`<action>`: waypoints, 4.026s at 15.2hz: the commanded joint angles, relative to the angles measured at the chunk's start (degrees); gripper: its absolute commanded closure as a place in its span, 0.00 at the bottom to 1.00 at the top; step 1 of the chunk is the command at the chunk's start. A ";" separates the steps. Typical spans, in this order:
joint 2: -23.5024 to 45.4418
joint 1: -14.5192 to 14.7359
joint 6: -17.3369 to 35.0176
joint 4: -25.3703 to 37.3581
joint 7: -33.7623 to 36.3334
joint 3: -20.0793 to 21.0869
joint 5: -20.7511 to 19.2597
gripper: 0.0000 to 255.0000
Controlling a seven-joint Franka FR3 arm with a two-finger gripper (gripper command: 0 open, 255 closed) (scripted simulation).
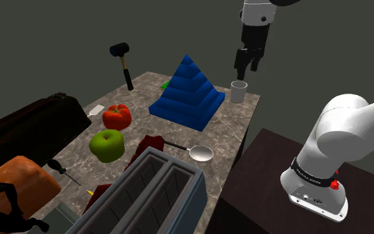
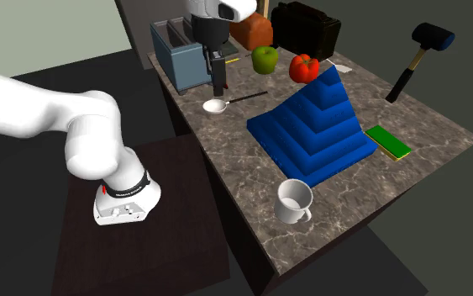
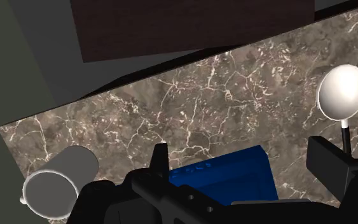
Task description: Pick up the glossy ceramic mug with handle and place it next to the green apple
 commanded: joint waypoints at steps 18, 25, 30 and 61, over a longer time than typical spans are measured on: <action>26.58 -5.57 22.88 2.73 -14.67 -13.36 -8.46 0.00; 38.61 -6.91 29.66 7.84 -19.93 -17.05 -7.84 0.00; 40.55 -7.08 33.68 5.74 -20.20 -17.40 -7.60 0.00; 36.53 -7.01 25.38 10.12 -20.20 -16.95 -8.15 1.00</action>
